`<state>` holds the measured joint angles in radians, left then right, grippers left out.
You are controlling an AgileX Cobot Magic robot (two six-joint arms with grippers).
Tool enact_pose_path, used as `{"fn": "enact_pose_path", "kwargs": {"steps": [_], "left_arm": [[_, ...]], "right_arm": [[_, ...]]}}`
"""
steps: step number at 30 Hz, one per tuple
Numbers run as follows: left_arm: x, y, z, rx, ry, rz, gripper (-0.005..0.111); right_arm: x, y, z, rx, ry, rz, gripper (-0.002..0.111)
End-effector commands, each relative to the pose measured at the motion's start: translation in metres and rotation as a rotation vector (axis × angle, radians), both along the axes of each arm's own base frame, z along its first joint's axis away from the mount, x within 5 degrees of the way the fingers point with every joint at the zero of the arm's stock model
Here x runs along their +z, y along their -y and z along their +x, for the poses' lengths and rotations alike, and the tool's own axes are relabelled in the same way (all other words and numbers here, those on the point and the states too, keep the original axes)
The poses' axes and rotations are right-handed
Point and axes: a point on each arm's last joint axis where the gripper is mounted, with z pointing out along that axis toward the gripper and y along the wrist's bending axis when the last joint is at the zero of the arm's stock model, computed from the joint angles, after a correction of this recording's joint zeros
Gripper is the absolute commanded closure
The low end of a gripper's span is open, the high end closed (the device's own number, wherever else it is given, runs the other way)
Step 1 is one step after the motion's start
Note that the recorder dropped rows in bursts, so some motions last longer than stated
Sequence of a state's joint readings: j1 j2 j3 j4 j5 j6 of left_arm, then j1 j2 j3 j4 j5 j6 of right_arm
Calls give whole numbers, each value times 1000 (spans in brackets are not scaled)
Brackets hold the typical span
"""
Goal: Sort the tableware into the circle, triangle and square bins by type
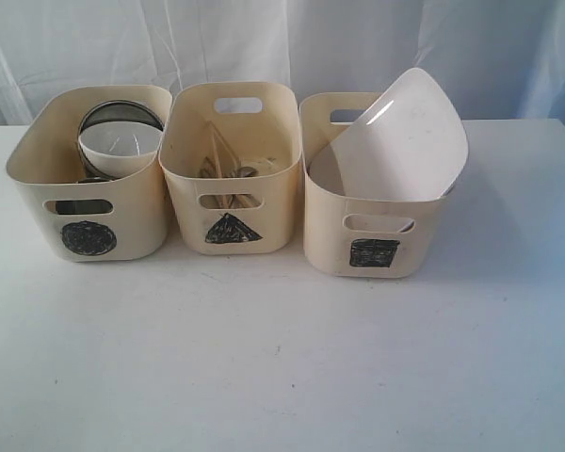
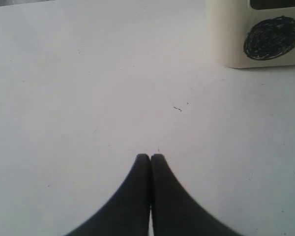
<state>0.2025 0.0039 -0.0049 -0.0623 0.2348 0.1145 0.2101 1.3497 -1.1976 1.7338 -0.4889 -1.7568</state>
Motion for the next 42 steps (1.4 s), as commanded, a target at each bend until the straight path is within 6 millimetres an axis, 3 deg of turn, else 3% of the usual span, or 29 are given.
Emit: {"fn": "enact_pose_path", "kwargs": {"steps": [1,2,5,9,11,21,24,32,42], "left_arm": [[-1,1,0,-5,4,-13,107],[-1,1,0,-5,4,-13,107],[-1,1,0,-5,4,-13,107],[-1,1,0,-5,4,-13,107],[-1,1,0,-5,4,-13,107],[-1,1,0,-5,4,-13,107],[-1,1,0,-5,4,-13,107],[-1,1,0,-5,4,-13,107],[-1,1,0,-5,4,-13,107]], "right_arm": [[17,15,-77,18,109,53,63],[17,16,-106,71,161,93,70],[2,10,-154,261,235,133,83],[-28,-5,-197,523,279,139,106],[-38,-12,-211,637,298,139,108],[-59,-23,-239,821,330,115,108],[-64,-21,-248,819,342,1,108],[-63,-14,-248,746,358,-3,108],[-117,7,-247,514,283,18,108]]}}
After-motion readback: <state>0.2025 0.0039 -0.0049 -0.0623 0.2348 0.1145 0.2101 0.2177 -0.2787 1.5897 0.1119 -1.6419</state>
